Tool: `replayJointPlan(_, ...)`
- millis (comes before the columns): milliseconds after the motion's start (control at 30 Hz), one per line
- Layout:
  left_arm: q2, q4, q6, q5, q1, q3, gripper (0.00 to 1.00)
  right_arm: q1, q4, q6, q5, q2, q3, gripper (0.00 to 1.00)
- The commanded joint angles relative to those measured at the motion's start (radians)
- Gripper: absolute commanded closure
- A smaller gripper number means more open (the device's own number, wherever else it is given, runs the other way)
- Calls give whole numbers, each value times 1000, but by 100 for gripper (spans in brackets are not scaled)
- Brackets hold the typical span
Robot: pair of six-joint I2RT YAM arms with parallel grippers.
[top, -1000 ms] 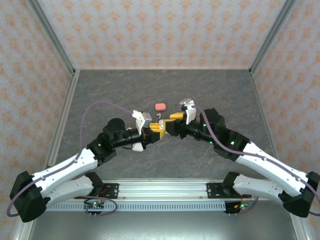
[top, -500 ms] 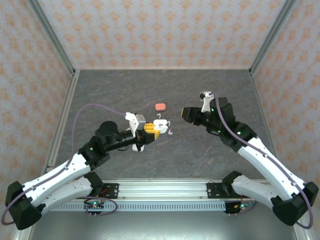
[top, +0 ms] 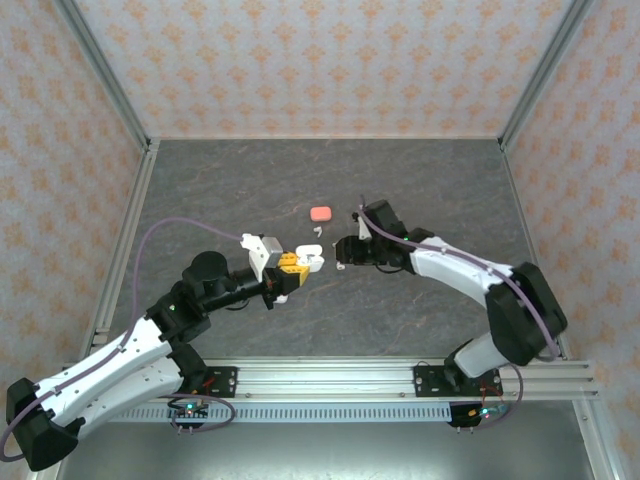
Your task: Insert wireless bluetooth earbuds into charging case
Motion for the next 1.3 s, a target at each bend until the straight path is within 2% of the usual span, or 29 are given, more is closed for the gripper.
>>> replayJointPlan(0, -17, 5, 19, -19, -7, -6, 100, 46, 65, -33, -27, 89, 73, 54)
replayJointPlan(233, -18, 8, 19, -17, -6, -6, 100, 87, -13, -68, 33, 272, 205, 55)
replayJointPlan(600, -20, 11, 25, -23, -7, -9, 100, 93, -122, -106, 102, 389, 310, 55)
replayJointPlan(967, -18, 11, 27, -29, -7, -11, 100, 92, -216, -134, 170, 414, 331, 56)
replayJointPlan(1267, -14, 12, 27, -29, -7, -9, 100, 92, -254, -140, 197, 374, 295, 56)
